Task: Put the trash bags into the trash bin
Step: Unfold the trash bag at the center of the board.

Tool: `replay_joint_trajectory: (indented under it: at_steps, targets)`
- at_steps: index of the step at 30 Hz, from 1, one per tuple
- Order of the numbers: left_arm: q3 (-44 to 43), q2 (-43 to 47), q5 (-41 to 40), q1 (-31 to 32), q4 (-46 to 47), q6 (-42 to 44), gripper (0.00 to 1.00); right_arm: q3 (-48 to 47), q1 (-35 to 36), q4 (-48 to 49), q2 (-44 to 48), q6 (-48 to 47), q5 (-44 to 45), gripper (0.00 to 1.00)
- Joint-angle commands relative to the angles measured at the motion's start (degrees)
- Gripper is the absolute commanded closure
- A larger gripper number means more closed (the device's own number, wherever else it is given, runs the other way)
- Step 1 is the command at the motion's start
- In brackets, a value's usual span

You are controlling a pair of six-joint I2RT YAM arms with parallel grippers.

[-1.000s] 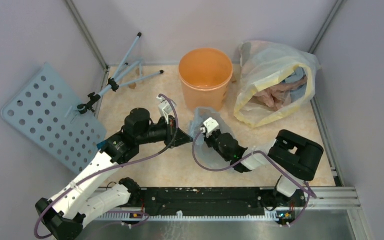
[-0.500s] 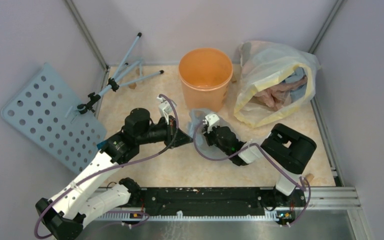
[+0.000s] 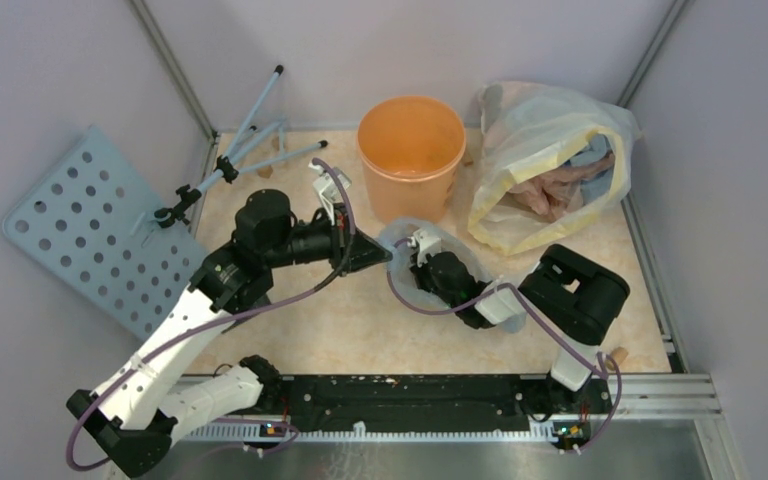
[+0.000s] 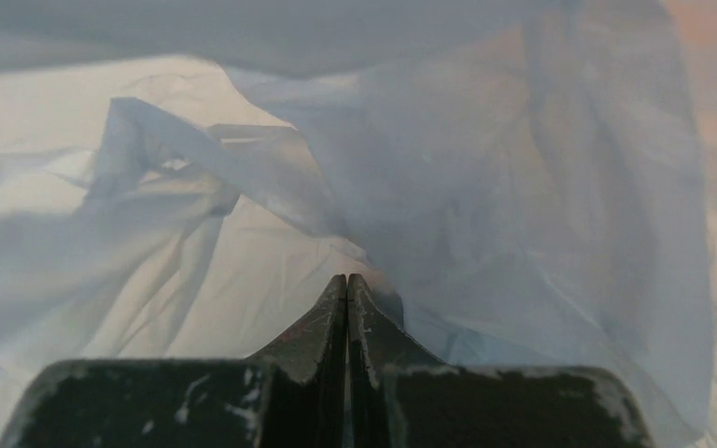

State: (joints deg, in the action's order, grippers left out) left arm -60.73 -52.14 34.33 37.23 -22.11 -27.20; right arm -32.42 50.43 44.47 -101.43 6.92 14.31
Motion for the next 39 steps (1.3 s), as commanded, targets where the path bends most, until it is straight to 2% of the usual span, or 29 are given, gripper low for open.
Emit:
replay_joint_trajectory:
  at_steps: [1, 5, 8, 12, 20, 30, 35, 39]
  targets:
    - [-6.29, -2.45, 5.67, -0.04, 3.18, 0.83, 1.0, -1.51, -0.31, -0.94, 0.7, 1.18, 1.09, 1.0]
    - [-9.27, -2.68, 10.03, 0.0, 5.59, -1.29, 1.0, -1.55, -0.52, -2.43, 1.36, 1.23, 2.21, 1.0]
    - [-9.65, -2.39, 16.19, 0.04, 10.76, -5.14, 1.0, -1.2, -1.41, -2.72, 1.73, 2.04, 2.44, 1.0]
    - [-10.45, -0.93, 19.56, 0.03, 15.55, -8.74, 1.0, -0.74, -1.74, -3.3, 2.69, 2.43, 4.12, 1.0]
    - [-14.87, 2.04, 21.76, -0.01, 17.11, -10.43, 1.0, -0.47, -1.83, -6.0, 7.08, 2.31, 5.34, 1.0]
    - [-14.88, 4.07, 20.12, -0.02, 12.76, -7.07, 1.0, -1.24, -1.83, -11.22, 14.55, 1.9, 6.29, 0.98]
    - [-15.55, 6.46, 23.7, -0.03, 15.76, -6.29, 1.0, -0.39, -2.68, -11.44, 14.63, 2.39, 9.48, 0.97]
    - [-16.73, 8.03, 23.42, 0.03, 15.7, -5.51, 1.0, 0.89, -3.79, -10.79, 15.16, 3.81, 9.95, 0.95]
